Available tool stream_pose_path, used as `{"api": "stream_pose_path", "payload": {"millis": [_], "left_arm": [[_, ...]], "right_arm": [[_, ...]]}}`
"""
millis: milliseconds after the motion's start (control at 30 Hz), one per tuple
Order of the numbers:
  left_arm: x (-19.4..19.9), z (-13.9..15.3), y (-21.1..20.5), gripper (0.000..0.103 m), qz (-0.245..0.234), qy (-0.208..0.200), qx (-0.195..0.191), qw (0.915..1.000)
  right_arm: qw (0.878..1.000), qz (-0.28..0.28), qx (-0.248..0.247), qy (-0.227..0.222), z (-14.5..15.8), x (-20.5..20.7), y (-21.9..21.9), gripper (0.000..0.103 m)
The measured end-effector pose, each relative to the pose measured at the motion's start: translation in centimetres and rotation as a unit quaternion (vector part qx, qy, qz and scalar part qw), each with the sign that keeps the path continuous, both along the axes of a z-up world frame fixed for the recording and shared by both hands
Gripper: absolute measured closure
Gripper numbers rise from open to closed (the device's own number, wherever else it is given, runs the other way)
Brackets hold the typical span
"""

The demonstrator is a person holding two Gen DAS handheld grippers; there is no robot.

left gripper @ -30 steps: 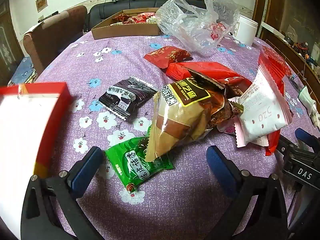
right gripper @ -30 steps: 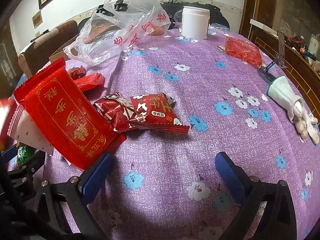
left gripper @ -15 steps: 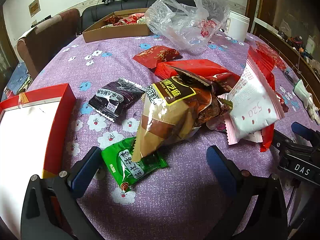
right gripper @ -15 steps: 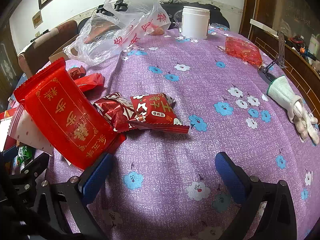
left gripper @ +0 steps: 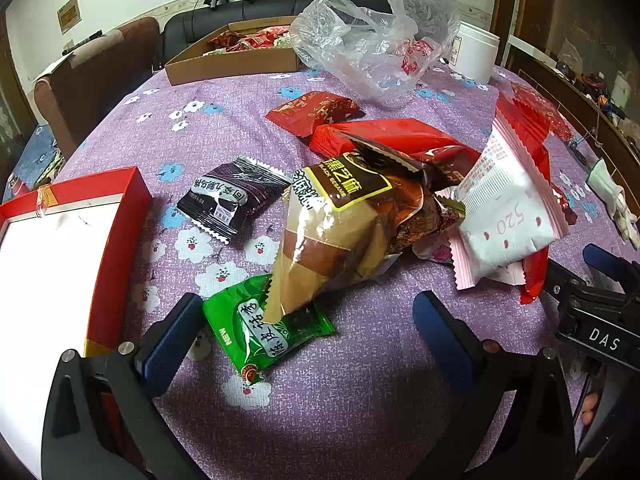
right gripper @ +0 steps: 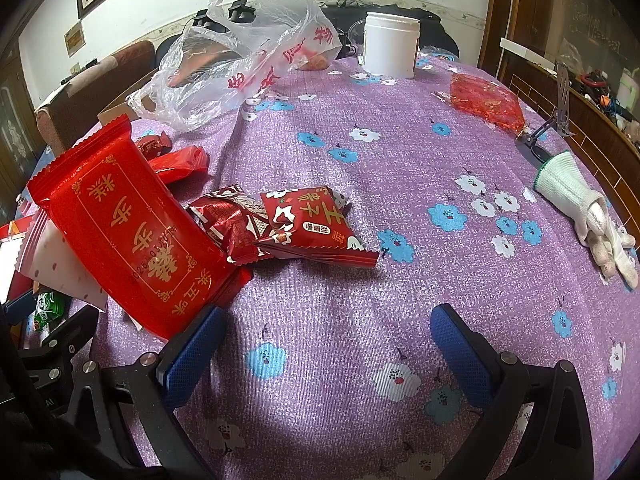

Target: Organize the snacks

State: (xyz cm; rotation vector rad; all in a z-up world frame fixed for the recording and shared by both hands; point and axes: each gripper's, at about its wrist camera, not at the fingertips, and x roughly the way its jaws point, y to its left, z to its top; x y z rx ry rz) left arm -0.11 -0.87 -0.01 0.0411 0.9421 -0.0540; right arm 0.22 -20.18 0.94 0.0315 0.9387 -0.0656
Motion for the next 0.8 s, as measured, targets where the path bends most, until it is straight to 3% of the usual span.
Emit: {"api": "stream_pose_path", "payload": {"millis": [300, 500, 567, 800], "left_arm": [[-1.0, 0.6, -0.4, 0.0, 0.012, 0.009, 0.008, 0.9999], [-5.1, 4.9, -1.6, 0.0, 0.005, -0.089, 0.051, 0.9947], [-6.3, 6.5, -1.5, 0.0, 0.005, -0.112, 0.049, 0.9925], [-8.6, 9.0, -0.9, 0.0, 0.002, -0.141, 0.049, 0.9888]], "right_arm": [[1.0, 0.0, 0.0, 0.0, 0.0, 0.0, -0.1, 0.0], [1.0, 0.0, 0.0, 0.0, 0.0, 0.1, -0.1, 0.0], [1.0, 0.0, 0.0, 0.0, 0.1, 0.1, -0.1, 0.0], [1.0, 0.0, 0.0, 0.0, 0.1, 0.1, -0.1, 0.0]]}}
